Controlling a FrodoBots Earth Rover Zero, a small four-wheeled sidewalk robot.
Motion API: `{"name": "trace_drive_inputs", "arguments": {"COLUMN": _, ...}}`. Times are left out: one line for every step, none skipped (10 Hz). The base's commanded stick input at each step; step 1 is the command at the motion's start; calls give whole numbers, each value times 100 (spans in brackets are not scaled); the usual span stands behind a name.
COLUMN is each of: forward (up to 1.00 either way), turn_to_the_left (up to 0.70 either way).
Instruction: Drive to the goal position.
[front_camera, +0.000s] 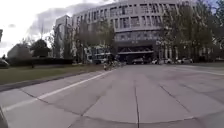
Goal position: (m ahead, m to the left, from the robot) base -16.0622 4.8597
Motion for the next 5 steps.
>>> {"name": "trace_drive_inputs", "arguments": {"forward": 70, "turn_to_the_left": 1}}
{"name": "trace_drive_inputs", "arguments": {"forward": 70, "turn_to_the_left": 1}}
{"name": "trace_drive_inputs", "arguments": {"forward": 70, "turn_to_the_left": 1}}
{"name": "trace_drive_inputs", "arguments": {"forward": 70, "turn_to_the_left": 1}}
{"name": "trace_drive_inputs", "arguments": {"forward": 70, "turn_to_the_left": 1}}
